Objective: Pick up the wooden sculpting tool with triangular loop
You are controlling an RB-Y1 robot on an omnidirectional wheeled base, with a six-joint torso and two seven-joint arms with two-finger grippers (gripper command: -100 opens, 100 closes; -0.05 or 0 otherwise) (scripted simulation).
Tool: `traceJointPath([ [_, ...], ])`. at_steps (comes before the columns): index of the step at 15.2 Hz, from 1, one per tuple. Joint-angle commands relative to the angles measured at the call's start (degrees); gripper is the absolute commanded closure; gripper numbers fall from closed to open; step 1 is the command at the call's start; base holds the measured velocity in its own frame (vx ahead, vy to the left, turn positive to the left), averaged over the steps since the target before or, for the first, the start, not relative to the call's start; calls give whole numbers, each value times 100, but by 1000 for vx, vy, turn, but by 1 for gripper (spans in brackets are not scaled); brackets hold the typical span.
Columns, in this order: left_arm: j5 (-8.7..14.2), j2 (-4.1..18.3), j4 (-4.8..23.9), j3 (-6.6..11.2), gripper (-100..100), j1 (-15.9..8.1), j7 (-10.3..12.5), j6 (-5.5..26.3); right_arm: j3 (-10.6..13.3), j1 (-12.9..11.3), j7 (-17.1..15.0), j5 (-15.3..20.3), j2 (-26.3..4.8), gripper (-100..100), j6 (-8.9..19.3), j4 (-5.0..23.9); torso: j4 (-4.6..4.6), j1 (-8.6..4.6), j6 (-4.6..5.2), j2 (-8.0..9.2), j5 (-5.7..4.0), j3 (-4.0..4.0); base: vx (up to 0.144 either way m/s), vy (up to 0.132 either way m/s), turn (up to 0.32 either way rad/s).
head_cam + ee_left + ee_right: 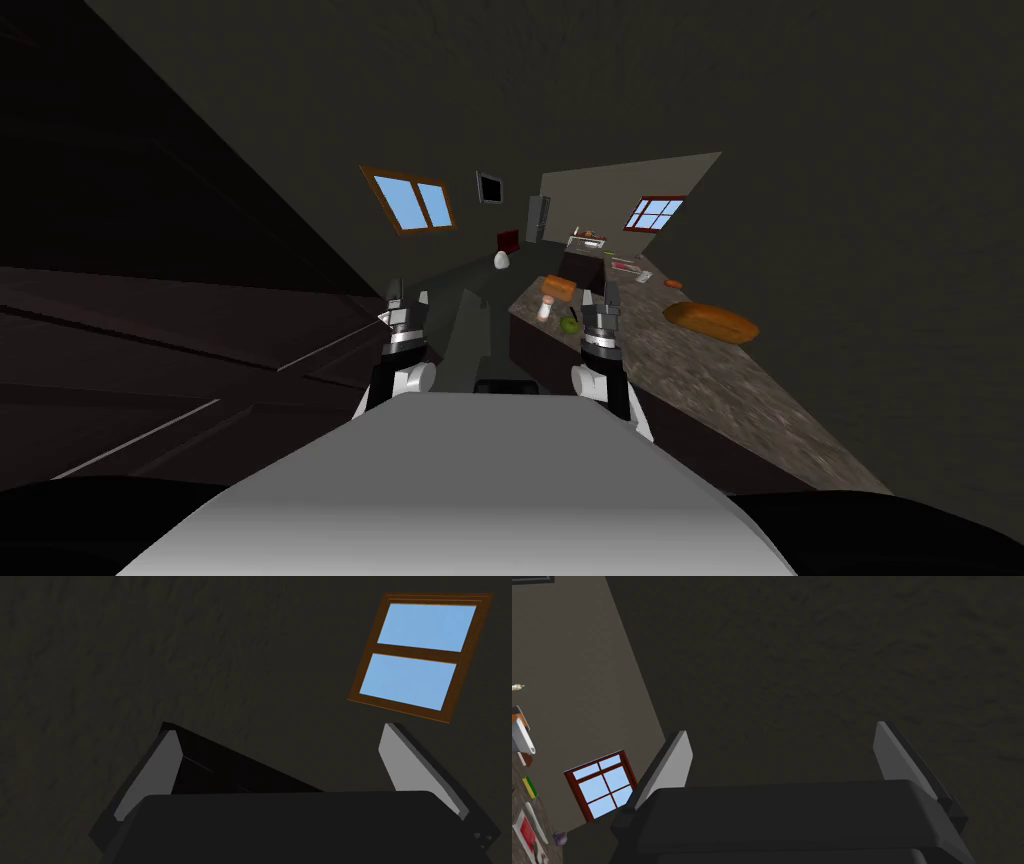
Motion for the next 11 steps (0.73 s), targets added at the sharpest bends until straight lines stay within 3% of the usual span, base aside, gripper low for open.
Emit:
traceJointPath([
  [1, 0, 0, 0, 0, 0, 0, 0, 0, -21, -30, 102, 83, -243, -100, -13, 92, 0, 0, 0, 0, 0, 0, -10, -23, 57],
  [5, 0, 1, 0, 0, 0, -1, 0, 0, -72, -102, 352, 287, -609, -100, -44, 320, 2, -28, -2, 9, -5, 5, -25, -64, 95],
  [11, 0, 1, 0, 1, 0, -2, 0, 0, -175, -252, 874, 716, -1175, -100, -109, 800, 5, -63, -3, 23, -13, 13, -56, -123, 148],
])
